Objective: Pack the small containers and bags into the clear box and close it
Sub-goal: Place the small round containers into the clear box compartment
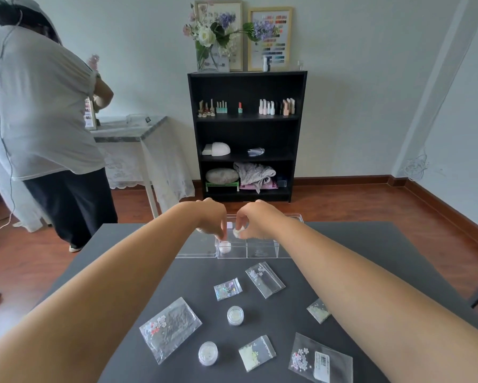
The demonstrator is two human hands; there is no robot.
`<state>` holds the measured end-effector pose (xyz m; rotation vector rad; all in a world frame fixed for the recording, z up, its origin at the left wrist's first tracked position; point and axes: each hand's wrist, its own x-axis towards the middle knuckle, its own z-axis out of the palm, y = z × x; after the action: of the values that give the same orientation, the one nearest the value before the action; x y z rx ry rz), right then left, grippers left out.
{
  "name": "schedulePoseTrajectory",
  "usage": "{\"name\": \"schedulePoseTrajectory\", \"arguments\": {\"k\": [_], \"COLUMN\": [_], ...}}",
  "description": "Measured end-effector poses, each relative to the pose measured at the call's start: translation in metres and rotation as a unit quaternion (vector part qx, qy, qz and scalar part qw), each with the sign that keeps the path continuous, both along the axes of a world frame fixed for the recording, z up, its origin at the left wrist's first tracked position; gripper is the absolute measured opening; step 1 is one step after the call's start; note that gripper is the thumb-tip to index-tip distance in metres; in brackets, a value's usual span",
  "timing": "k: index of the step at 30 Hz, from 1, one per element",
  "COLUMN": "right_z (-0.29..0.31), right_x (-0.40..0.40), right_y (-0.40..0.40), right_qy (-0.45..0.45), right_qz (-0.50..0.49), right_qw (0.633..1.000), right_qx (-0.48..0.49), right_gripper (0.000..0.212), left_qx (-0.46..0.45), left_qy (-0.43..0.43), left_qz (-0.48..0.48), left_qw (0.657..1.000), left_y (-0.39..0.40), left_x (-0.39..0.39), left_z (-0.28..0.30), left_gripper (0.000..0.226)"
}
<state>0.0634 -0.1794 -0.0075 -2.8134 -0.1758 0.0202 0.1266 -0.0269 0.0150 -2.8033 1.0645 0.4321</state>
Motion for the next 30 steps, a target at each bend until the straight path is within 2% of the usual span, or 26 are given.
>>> {"name": "schedulePoseTrajectory", "arguments": {"k": [4, 7, 10, 13, 16, 20, 23, 27, 30], "right_z": [0.012, 0.018, 0.02, 0.019, 0.018, 0.015, 0.005, -0.023, -0.04], "right_x": [0.007, 0.01, 0.01, 0.01, 0.006, -0.007, -0.039, -0.091, -0.118], "right_y": [0.013, 0.025, 0.034, 0.032, 0.028, 0.016, 0.01, 0.008, 0.013], "right_qy": [0.096, 0.153, 0.168, 0.171, 0.156, 0.054, -0.034, 0.009, 0.056], "right_qz": [0.009, 0.033, 0.035, 0.004, 0.003, 0.004, 0.008, 0.029, 0.043], "right_qw": [0.994, 0.982, 0.973, 0.98, 0.985, 0.999, 0.995, 0.985, 0.982], "right_qx": [-0.056, -0.11, -0.157, -0.105, -0.077, -0.004, 0.091, 0.167, 0.174], "right_gripper": [0.012, 0.021, 0.039, 0.045, 0.041, 0.009, 0.007, 0.007, 0.006], "left_qx": [-0.099, -0.181, -0.176, -0.161, -0.191, -0.26, -0.343, -0.413, -0.41], "left_qy": [-0.048, -0.087, -0.11, -0.128, -0.156, -0.178, -0.192, -0.199, -0.192], "left_qz": [0.007, 0.044, 0.071, 0.076, 0.091, 0.096, 0.109, 0.061, 0.033], "left_qw": [0.994, 0.979, 0.976, 0.976, 0.965, 0.944, 0.913, 0.886, 0.891], "left_y": [0.014, 0.022, 0.026, 0.03, 0.033, 0.037, 0.047, 0.067, 0.083], "left_x": [-0.008, -0.02, -0.032, -0.04, -0.047, -0.059, -0.079, -0.13, -0.169], "left_z": [0.001, -0.013, -0.035, -0.054, -0.066, -0.071, -0.067, -0.061, -0.062], "left_gripper": [0.022, 0.028, 0.039, 0.043, 0.045, 0.043, 0.038, 0.026, 0.021]}}
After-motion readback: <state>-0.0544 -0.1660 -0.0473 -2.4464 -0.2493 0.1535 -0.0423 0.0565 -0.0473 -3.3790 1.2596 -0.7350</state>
